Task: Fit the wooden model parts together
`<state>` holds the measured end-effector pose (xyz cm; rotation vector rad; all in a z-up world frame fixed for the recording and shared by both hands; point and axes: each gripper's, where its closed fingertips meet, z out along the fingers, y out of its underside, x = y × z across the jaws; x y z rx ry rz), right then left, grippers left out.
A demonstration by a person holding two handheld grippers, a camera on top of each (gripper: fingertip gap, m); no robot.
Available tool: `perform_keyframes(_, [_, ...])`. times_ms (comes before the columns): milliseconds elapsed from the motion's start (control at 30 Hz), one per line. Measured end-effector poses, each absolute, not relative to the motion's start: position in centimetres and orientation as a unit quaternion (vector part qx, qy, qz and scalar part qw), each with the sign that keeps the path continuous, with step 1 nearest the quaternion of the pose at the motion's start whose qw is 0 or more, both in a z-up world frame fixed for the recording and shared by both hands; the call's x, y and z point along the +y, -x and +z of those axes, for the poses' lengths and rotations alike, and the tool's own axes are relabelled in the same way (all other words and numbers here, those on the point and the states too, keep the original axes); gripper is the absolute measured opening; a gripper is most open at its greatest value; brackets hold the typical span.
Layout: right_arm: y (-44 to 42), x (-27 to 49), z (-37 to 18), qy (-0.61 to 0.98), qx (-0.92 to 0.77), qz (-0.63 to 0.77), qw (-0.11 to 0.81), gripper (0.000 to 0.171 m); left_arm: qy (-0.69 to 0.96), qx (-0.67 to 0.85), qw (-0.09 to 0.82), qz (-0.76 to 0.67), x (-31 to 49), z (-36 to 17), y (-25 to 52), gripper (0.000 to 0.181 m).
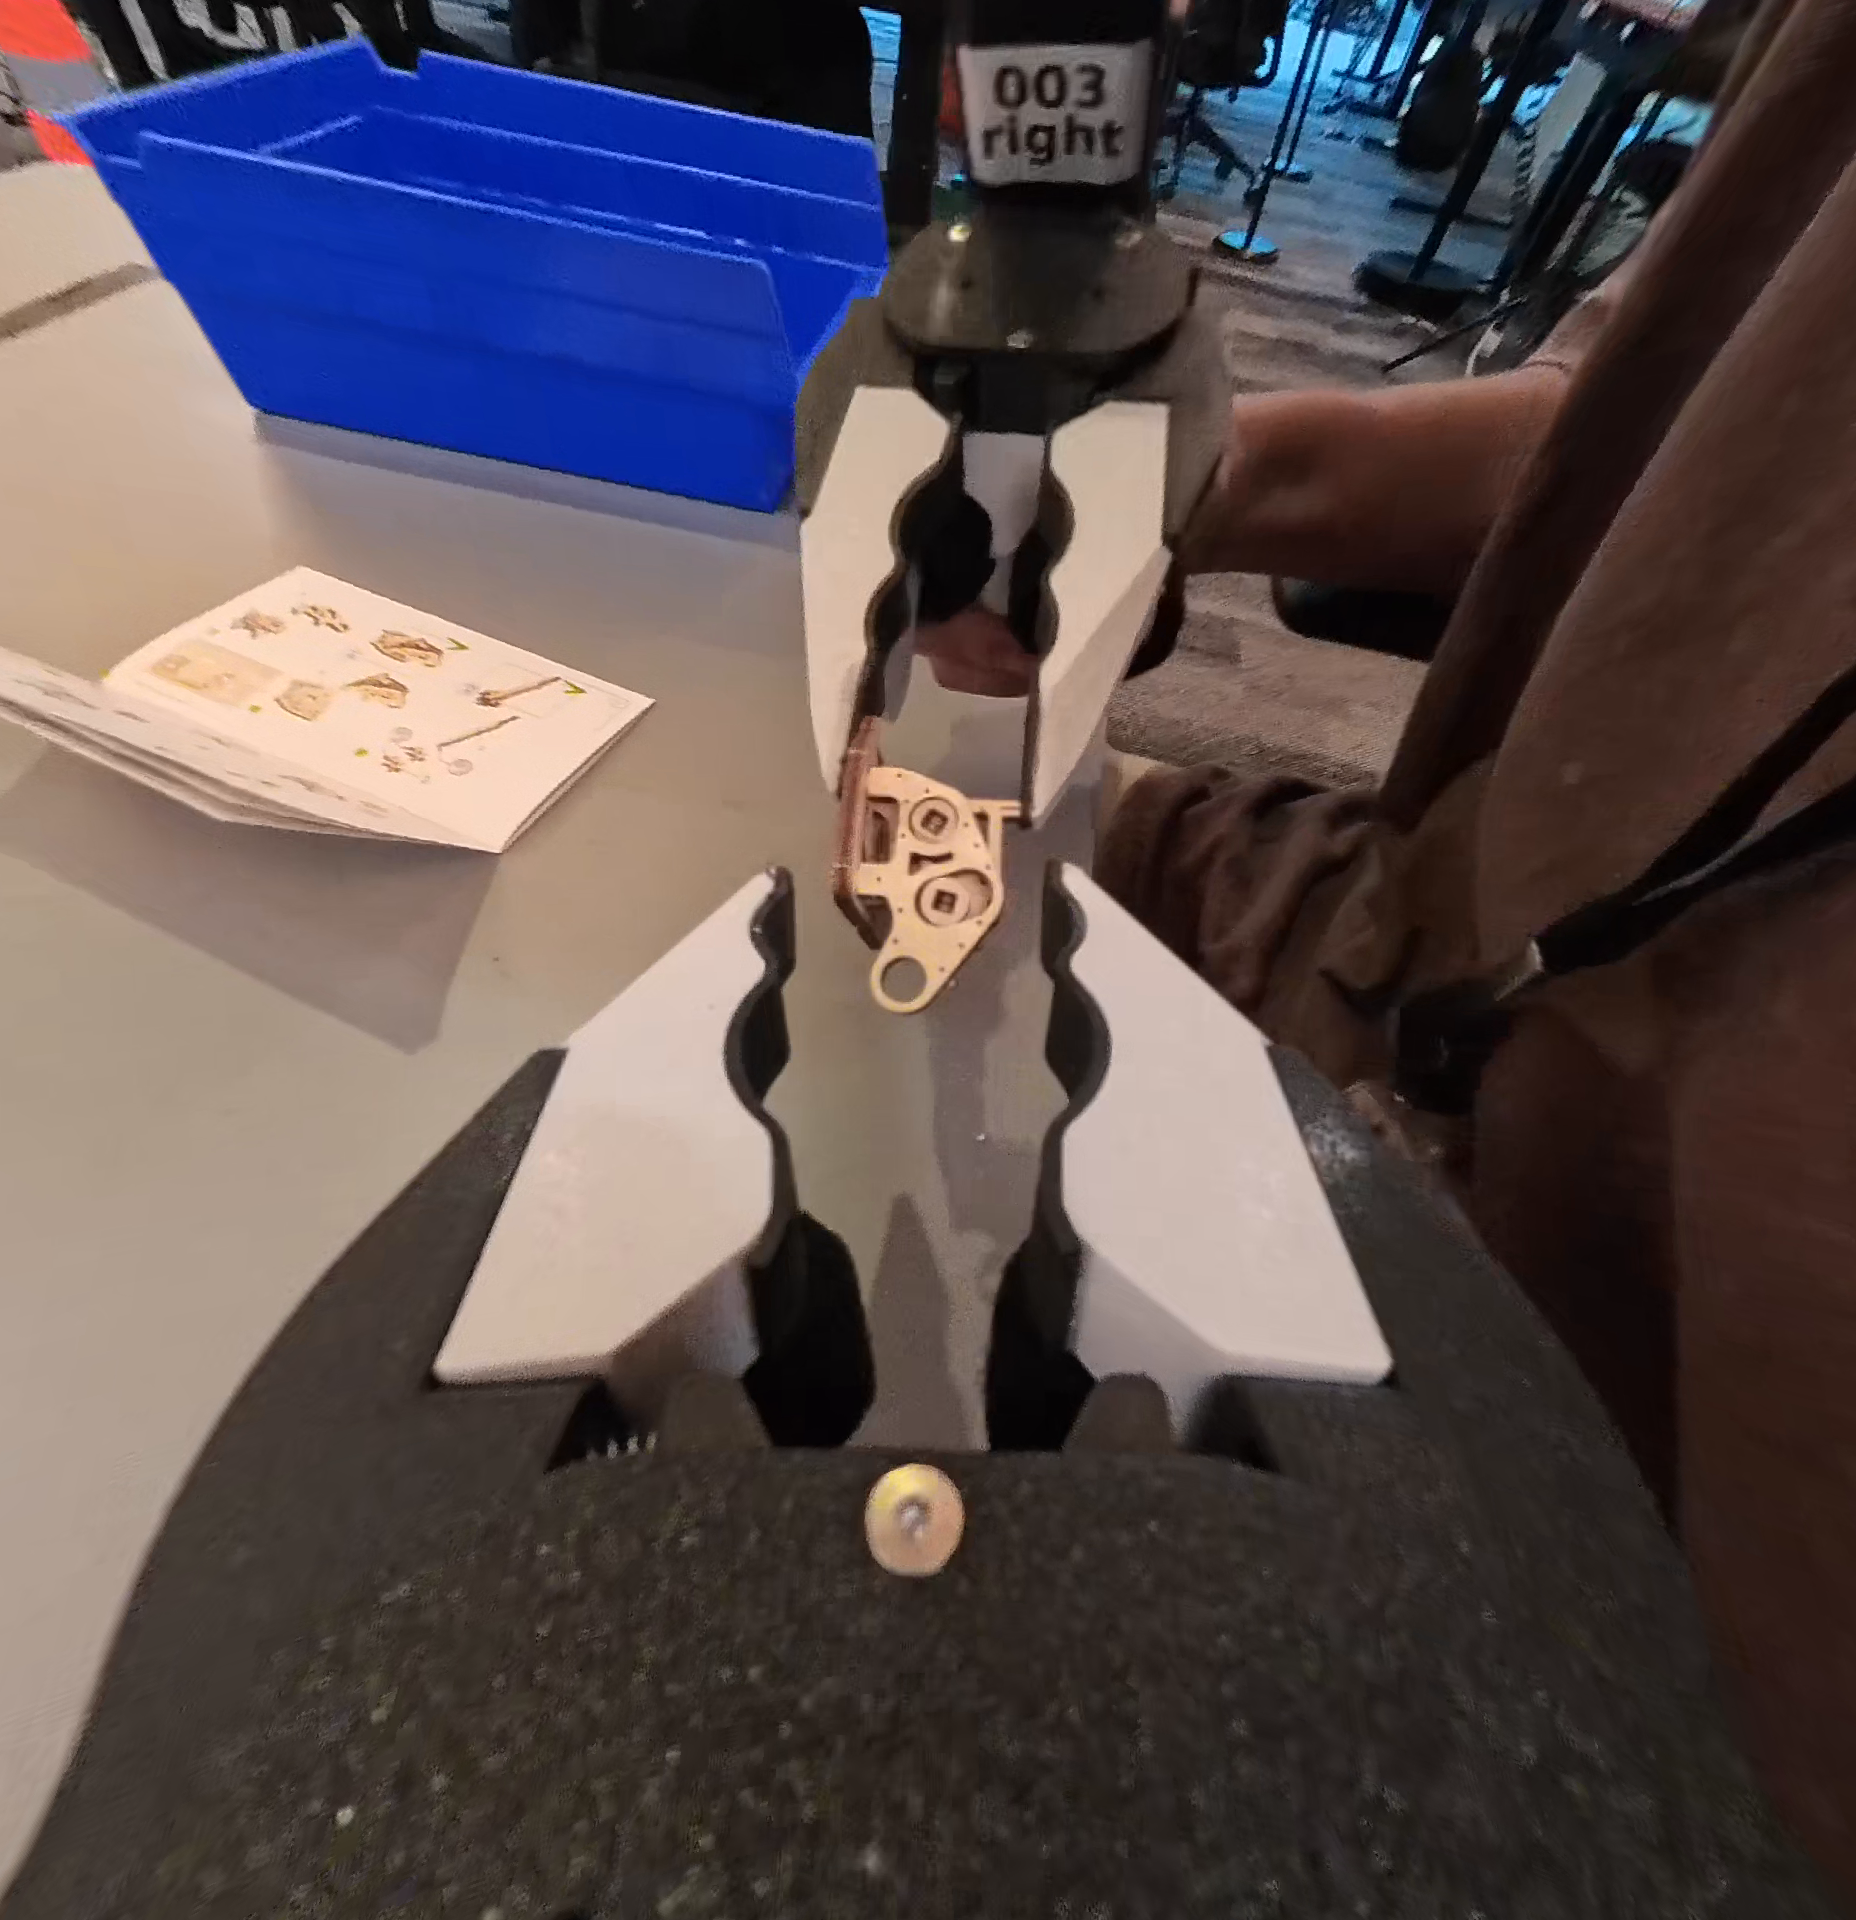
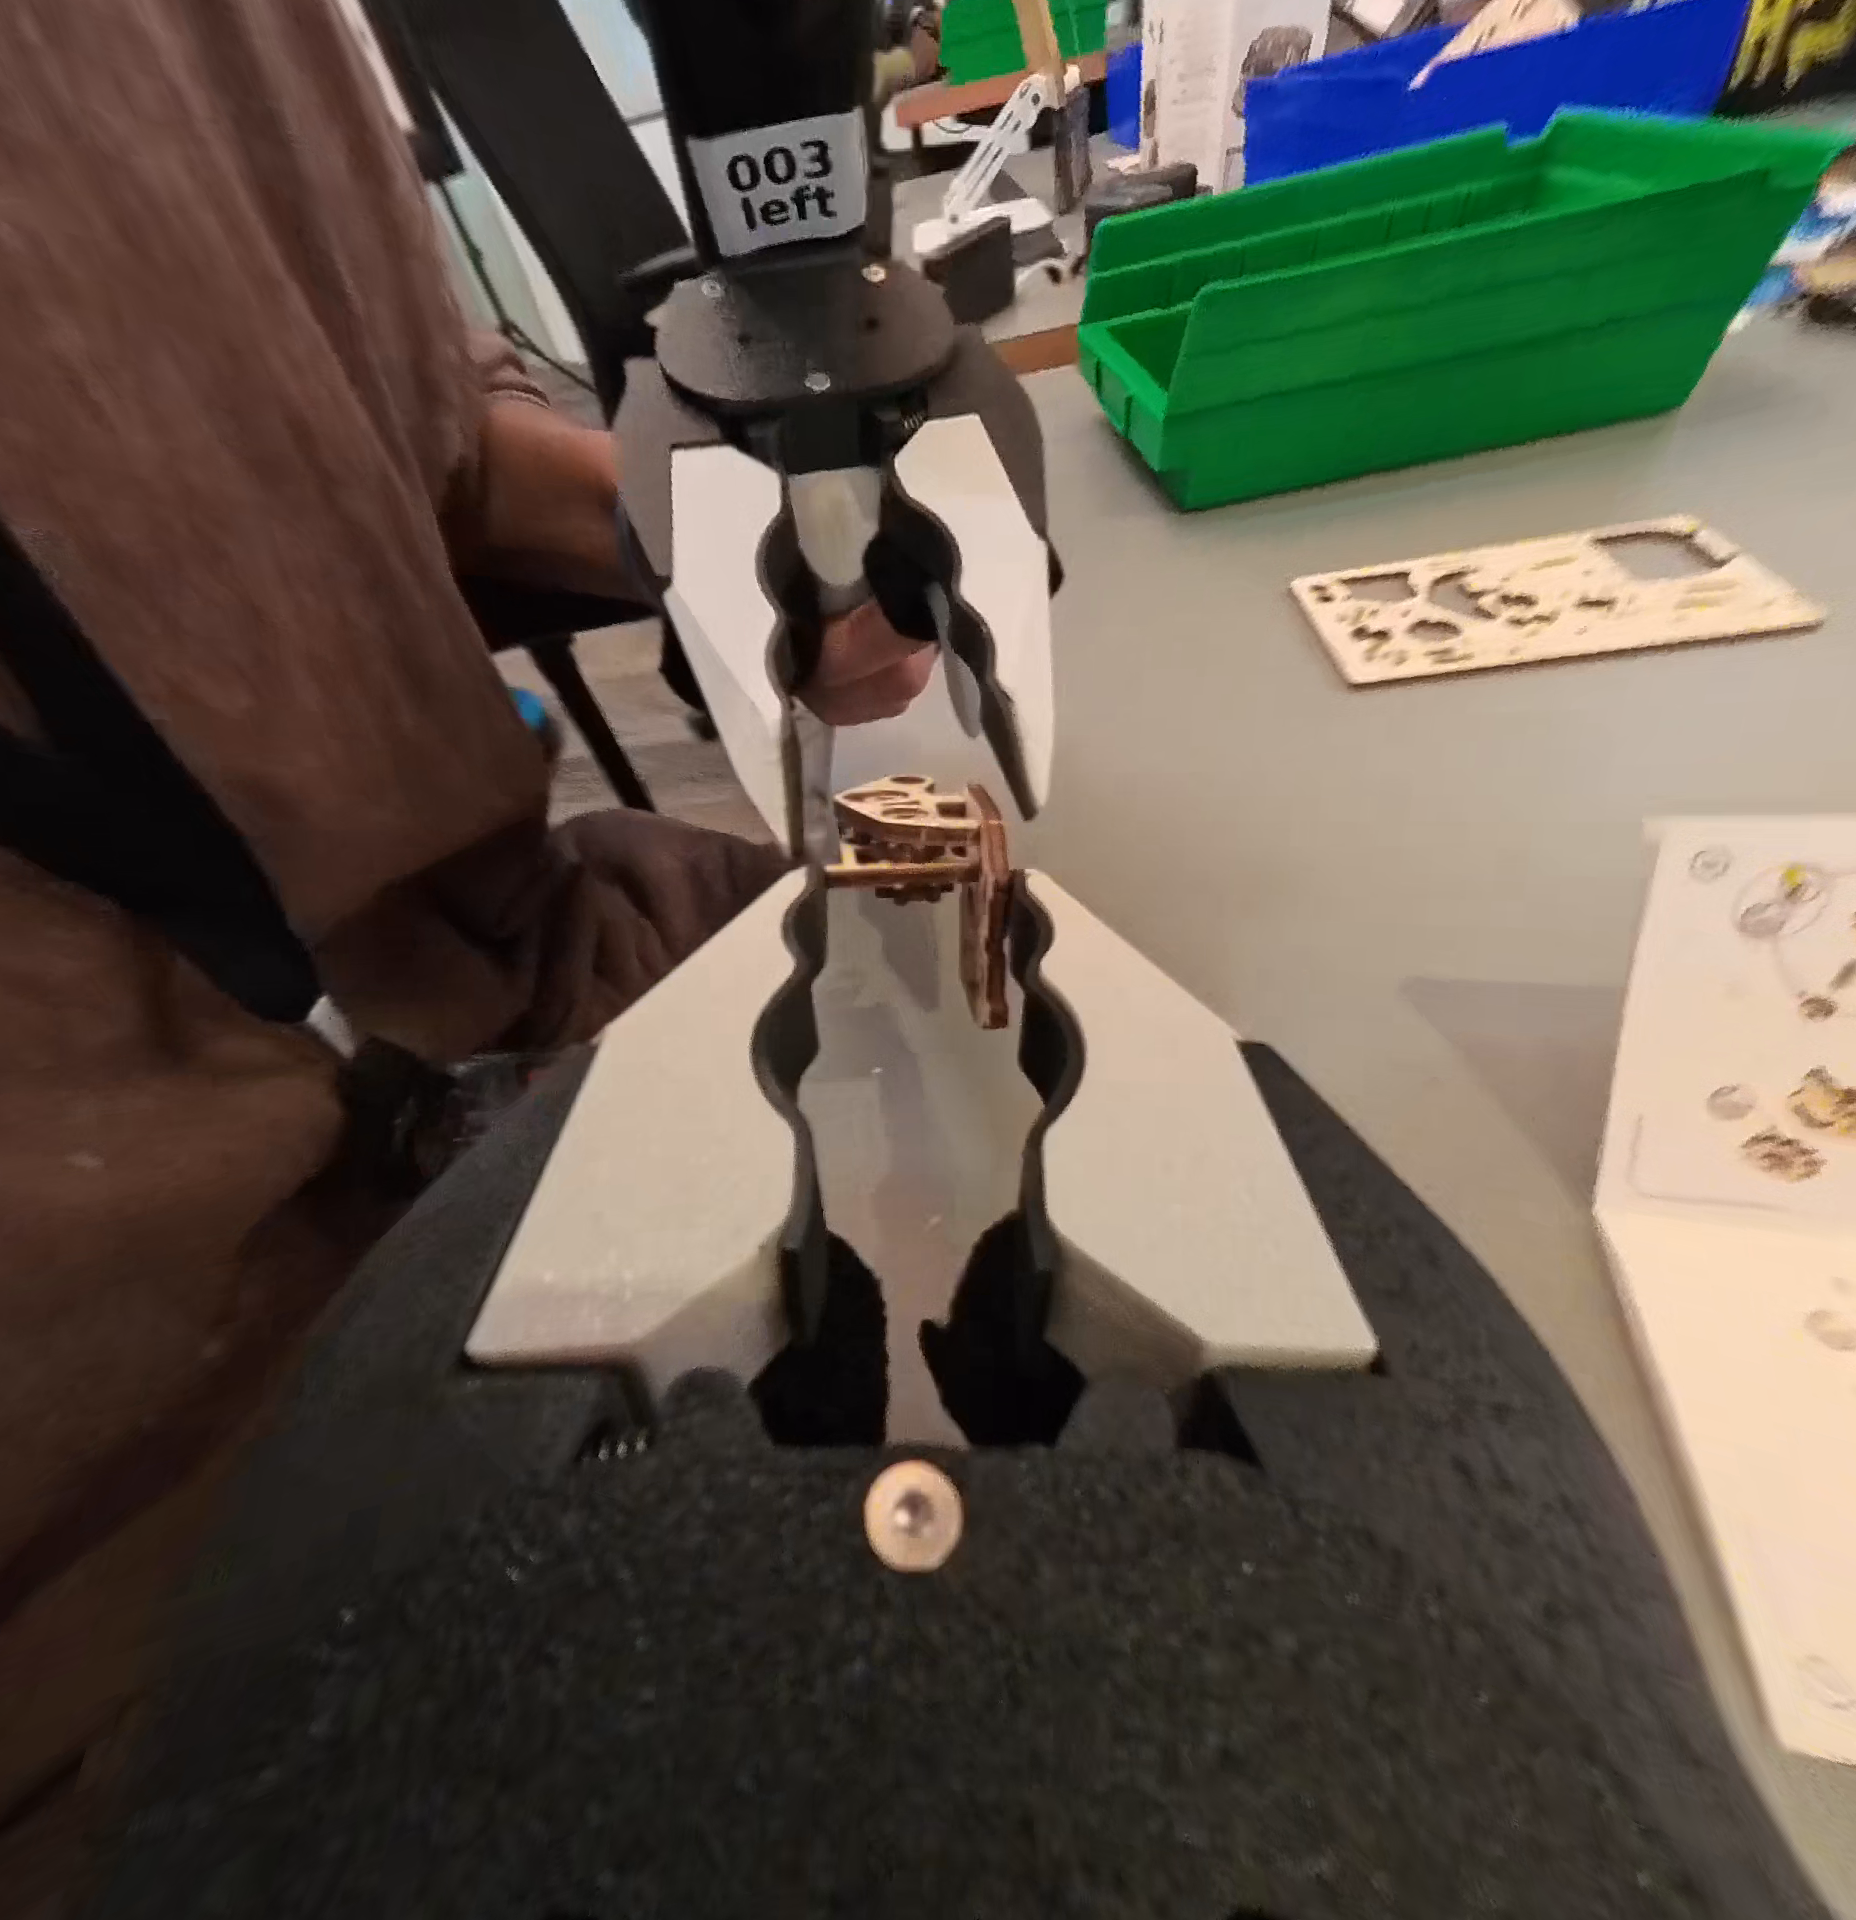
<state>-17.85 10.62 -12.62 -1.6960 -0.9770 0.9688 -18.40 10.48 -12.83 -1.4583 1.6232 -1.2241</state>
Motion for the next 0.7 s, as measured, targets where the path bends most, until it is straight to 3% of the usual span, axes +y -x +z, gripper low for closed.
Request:
perform_keyframes(267, [18.2,11.4,-12.3,0.699,-0.312,0.531,0.363,0.033,0.582,0.589,0.278,-0.488,10.7,-13.5,17.5,0.034])
perform_keyframes(433, [17.2,14.3,-11.2,0.698,-0.286,0.482,0.445,0.058,0.654,0.447,0.224,-0.568,13.4,-12.8,17.1,0.033])
perform_keyframes(533, [16.1,15.6,-9.4,0.692,-0.280,0.417,0.518,0.053,0.648,0.348,0.229,-0.638,15.3,-10.3,17.4,0.033])
perform_keyframes(700, [16.1,16.3,-7.1,0.717,-0.222,0.398,0.528,0.049,0.611,0.316,0.312,-0.655,16.5,-6.9,18.2,0.033])
